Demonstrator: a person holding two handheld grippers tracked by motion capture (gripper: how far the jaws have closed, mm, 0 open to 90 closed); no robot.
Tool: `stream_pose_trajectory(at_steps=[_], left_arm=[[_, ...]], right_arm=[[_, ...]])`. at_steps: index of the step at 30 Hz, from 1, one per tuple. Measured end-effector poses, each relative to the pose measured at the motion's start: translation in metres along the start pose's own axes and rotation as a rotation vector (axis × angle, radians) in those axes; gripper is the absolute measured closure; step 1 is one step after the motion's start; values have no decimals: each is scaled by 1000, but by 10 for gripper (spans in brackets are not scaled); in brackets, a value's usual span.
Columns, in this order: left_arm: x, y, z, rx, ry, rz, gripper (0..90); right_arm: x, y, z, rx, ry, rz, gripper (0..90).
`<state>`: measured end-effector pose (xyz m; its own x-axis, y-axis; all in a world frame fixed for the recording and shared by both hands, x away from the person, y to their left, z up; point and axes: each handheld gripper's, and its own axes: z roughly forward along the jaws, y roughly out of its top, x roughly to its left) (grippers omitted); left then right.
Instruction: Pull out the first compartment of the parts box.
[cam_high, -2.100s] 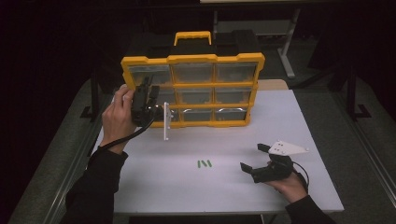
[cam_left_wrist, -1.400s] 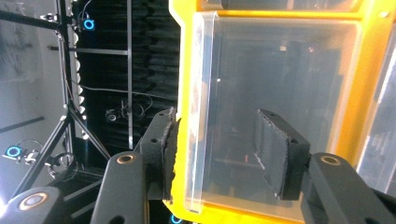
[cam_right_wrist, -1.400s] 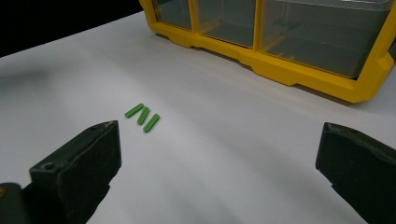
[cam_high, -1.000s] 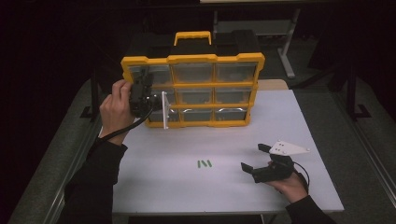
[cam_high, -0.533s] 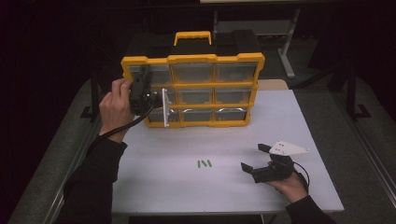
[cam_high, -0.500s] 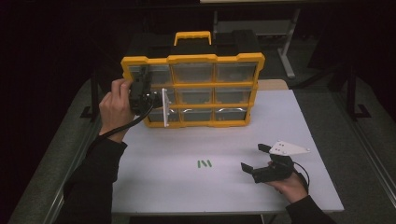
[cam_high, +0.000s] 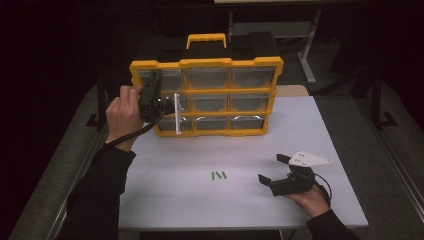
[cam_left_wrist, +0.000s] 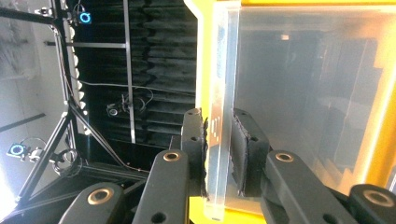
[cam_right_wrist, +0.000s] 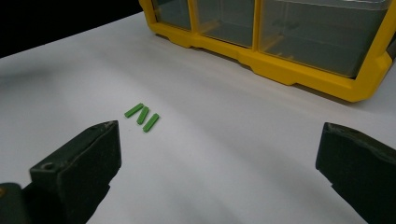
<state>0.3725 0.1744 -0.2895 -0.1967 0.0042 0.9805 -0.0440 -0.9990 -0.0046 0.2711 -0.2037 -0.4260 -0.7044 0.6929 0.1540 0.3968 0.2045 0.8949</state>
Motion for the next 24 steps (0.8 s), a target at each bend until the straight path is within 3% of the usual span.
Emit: stream_pose_trajectory(at_steps=[17, 24], left_arm=[[0, 2, 0, 7, -6, 56, 798], [0, 2, 0, 3, -7, 51, 809]], right_arm=[[0, 0, 1, 4, 2, -2, 0], [0, 0, 0, 2, 1, -1, 0]])
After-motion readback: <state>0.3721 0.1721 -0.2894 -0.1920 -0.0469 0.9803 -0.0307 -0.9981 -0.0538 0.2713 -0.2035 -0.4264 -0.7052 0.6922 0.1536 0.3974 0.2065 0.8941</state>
